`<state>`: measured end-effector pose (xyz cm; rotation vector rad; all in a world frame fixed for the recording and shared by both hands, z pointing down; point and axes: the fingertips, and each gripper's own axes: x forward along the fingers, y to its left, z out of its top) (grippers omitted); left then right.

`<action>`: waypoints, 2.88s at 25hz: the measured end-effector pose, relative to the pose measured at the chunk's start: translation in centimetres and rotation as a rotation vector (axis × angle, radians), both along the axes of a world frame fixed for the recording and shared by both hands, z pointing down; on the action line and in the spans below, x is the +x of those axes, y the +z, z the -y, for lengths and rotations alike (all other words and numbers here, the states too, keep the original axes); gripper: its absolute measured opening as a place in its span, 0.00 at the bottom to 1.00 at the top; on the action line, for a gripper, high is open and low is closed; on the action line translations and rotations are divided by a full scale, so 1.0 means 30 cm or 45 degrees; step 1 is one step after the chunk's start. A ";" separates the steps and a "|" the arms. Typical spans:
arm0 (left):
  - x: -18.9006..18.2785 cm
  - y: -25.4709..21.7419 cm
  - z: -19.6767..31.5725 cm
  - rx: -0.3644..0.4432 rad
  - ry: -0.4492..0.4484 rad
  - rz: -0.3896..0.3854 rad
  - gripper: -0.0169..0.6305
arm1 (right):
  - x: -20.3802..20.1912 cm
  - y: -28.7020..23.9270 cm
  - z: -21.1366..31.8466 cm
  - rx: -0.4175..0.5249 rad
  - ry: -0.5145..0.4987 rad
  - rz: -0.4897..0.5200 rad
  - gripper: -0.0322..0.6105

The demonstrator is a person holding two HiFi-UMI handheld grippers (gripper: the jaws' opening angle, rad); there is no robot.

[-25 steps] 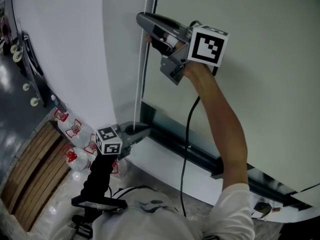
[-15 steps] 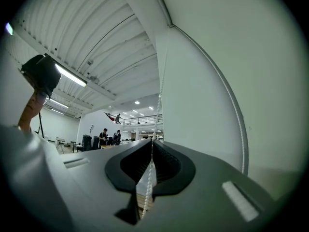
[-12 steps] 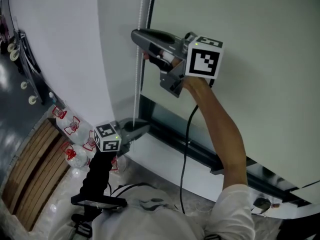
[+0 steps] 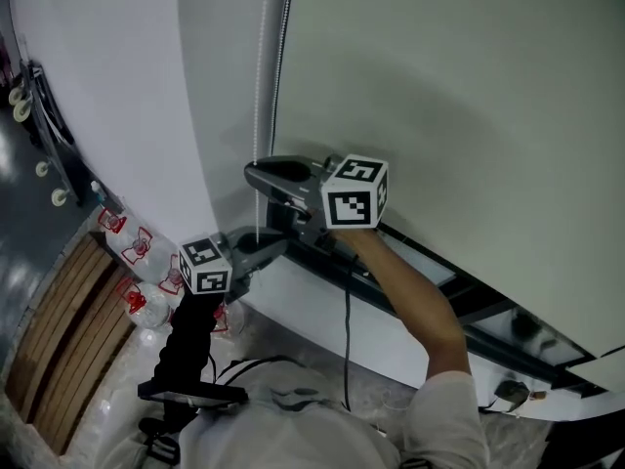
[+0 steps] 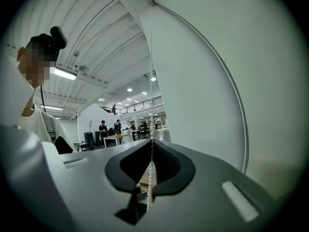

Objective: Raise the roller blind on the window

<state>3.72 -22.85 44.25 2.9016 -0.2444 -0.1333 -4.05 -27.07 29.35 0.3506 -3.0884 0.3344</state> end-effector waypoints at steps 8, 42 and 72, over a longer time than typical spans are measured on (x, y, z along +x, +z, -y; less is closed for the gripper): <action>-0.010 0.010 0.013 -0.017 -0.020 0.000 0.02 | 0.013 0.201 -0.044 -0.114 -0.007 -0.053 0.07; -0.020 0.011 0.010 -0.024 -0.026 -0.010 0.03 | 0.032 -0.686 0.098 0.258 0.013 0.253 0.07; -0.020 0.018 0.023 -0.007 -0.026 0.018 0.02 | 0.027 0.255 -0.053 -0.174 0.008 -0.038 0.06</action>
